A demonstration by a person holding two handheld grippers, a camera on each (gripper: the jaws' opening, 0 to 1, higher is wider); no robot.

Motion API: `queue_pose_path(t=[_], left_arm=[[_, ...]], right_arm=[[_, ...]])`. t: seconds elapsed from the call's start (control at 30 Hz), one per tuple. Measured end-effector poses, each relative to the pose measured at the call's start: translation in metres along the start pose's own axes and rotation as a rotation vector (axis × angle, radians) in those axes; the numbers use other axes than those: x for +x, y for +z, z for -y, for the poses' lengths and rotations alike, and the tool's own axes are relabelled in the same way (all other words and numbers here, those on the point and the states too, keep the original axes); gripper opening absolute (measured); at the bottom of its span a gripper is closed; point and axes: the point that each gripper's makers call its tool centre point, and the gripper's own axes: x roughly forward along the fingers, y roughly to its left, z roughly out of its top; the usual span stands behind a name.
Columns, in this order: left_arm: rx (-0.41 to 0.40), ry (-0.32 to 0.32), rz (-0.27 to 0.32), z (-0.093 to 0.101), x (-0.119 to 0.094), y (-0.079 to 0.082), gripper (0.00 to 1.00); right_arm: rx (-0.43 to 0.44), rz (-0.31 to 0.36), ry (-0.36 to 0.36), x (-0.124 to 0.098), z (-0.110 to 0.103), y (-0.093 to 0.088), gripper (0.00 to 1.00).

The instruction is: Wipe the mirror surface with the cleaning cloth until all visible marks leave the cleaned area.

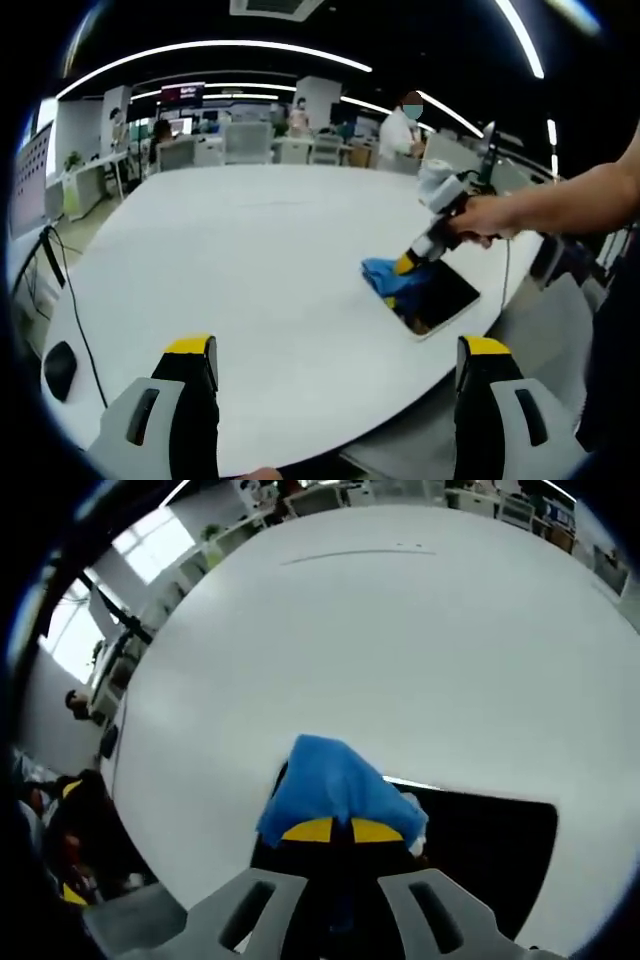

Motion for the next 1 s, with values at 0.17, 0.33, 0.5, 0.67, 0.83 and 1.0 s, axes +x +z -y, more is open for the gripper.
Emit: queue_pose_path(t=[0.17,0.33,0.5,0.67,0.83,1.0], left_arm=[[0.006,-0.011,-0.001,0.005,0.004,0.001,0.99],[0.014,-0.019,0.0,0.007,0.007,0.003,0.99],[0.021,-0.022,-0.002,0.008,0.008,0.003,0.99],[0.023,-0.024,-0.002,0.009,0.009,0.003,0.99],[0.022,-0.027,-0.003,0.011,0.01,0.002,0.99],[0.025,-0.034,-0.012,0.013,0.013,0.0,0.99]], right_arm=[[-0.006,0.002,0.008,-0.001,-0.002,-0.009,0.0],[-0.005,0.0,0.017,-0.006,-0.007,-0.019,0.0],[-0.002,0.0,0.021,-0.011,-0.009,-0.028,0.0],[0.014,0.004,0.025,-0.012,-0.01,-0.033,0.0],[0.017,0.0,0.029,-0.013,-0.014,-0.039,0.0],[0.02,0.002,0.039,-0.016,-0.016,-0.045,0.0]])
